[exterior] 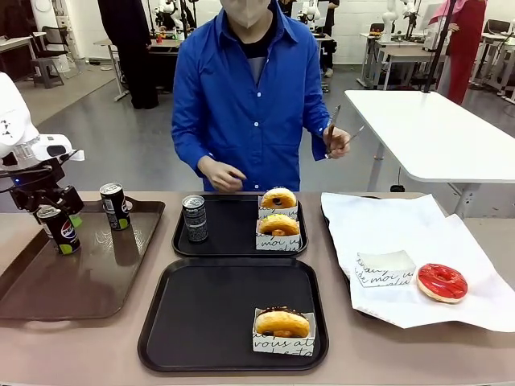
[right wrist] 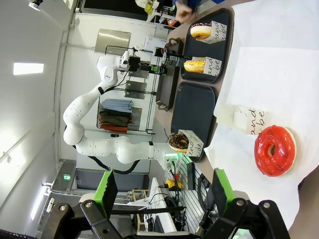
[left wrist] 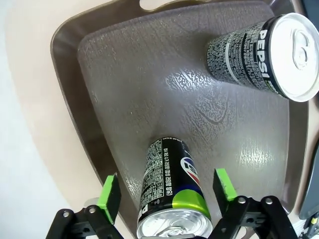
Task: Set up donuts and drinks on trays.
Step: Pick up one Pepsi coke from the Handle tray and place it on the Flat Tray without a Pepsi coke.
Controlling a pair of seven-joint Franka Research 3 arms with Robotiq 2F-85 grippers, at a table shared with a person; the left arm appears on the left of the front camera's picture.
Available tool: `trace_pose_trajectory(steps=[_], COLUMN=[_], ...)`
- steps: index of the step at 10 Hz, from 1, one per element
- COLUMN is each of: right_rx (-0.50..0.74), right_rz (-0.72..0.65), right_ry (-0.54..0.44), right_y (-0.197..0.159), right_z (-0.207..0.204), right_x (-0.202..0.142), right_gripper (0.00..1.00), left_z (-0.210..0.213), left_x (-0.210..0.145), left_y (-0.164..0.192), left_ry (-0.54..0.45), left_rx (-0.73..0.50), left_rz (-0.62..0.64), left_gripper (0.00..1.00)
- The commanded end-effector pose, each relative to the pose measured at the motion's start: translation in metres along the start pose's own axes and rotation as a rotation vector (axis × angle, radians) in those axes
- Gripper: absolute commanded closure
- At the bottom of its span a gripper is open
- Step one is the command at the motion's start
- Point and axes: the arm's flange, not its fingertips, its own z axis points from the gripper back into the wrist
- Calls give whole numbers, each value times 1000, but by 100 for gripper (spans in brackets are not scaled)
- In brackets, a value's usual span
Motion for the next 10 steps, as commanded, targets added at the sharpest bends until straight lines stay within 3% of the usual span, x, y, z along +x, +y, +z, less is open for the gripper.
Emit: trace_pose_trajectory(steps=[1, 2, 3, 5, 6, 9, 10], right_rx=[-1, -1, -1, -1, -1, -1, -1], right_rz=[2, 2, 2, 2, 2, 2, 2], right_ry=[1, 1, 1, 1, 1, 1, 1], right_y=[1, 1, 1, 1, 1, 1, 1], right_z=[0, 0, 0, 0, 0, 0, 0], right_x=[0, 0, 0, 0, 0, 0, 0], right_gripper=[0, 0, 0, 0, 0, 0, 0], left_z=[-3, -2, -2, -4, -4, 0, 19], left_x=[-3, -4, -5, -4, -3, -5, -12], left_y=[4, 4, 4, 5, 5, 3, -6], left_ry=[22, 33, 39, 54, 61, 53, 101], left_rx=[9, 12, 15, 24, 27, 40, 24], left_rz=[-8, -8, -4, 8, 12, 15, 50], left_gripper=[57, 69, 100, 100, 93, 100, 100])
